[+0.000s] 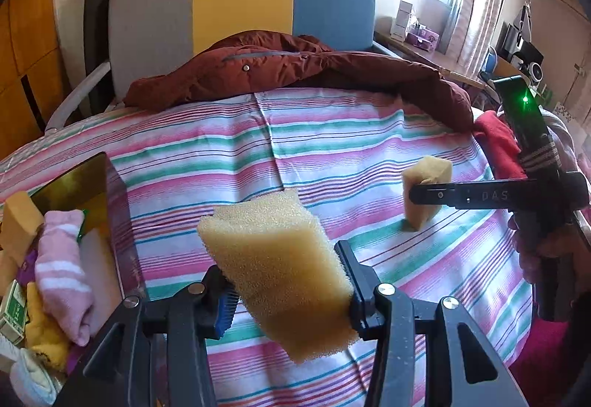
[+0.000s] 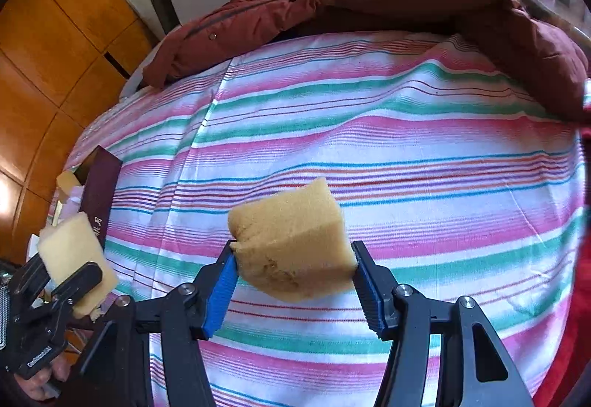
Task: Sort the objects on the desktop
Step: 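Carry both tan sponges over the gold tray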
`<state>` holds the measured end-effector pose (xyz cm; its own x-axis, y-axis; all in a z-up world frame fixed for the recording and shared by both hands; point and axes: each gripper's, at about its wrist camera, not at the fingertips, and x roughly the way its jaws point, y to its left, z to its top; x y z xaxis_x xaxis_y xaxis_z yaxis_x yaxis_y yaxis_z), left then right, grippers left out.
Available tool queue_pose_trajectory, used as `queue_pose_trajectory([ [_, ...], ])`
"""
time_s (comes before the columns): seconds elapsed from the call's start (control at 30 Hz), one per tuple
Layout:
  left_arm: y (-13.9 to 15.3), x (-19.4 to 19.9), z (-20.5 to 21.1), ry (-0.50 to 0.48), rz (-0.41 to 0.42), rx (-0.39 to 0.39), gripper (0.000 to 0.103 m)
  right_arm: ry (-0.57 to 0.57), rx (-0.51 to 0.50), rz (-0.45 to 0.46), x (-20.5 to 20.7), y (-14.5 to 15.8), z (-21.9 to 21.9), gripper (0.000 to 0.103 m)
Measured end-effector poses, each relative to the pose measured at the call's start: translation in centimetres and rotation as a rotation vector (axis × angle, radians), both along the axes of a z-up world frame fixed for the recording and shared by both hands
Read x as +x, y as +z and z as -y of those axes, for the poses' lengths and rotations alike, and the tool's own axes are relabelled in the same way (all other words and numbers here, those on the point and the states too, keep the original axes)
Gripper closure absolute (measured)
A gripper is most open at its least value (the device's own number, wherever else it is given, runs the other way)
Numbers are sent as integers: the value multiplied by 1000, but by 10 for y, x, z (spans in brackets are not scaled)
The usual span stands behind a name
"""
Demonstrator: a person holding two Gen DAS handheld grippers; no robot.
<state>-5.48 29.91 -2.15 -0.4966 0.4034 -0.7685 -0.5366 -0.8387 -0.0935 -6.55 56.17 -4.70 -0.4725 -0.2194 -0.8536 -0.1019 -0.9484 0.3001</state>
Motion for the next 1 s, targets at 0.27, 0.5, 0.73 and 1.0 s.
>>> queue_pose_trajectory([
  [0.27, 3, 6, 17, 4, 1, 21, 55, -38, -42, 6, 16, 5, 11, 43],
  [0.5, 8, 16, 29, -1, -14, 33, 55, -20, -88, 19, 30, 5, 43, 43],
  [0.73, 16, 26, 39, -13, -32, 53, 55, -35, -128, 32, 45, 3, 70, 43],
  [1.0, 24, 33, 61, -1, -34, 84, 55, -76, -160, 23, 65, 1, 93, 43],
])
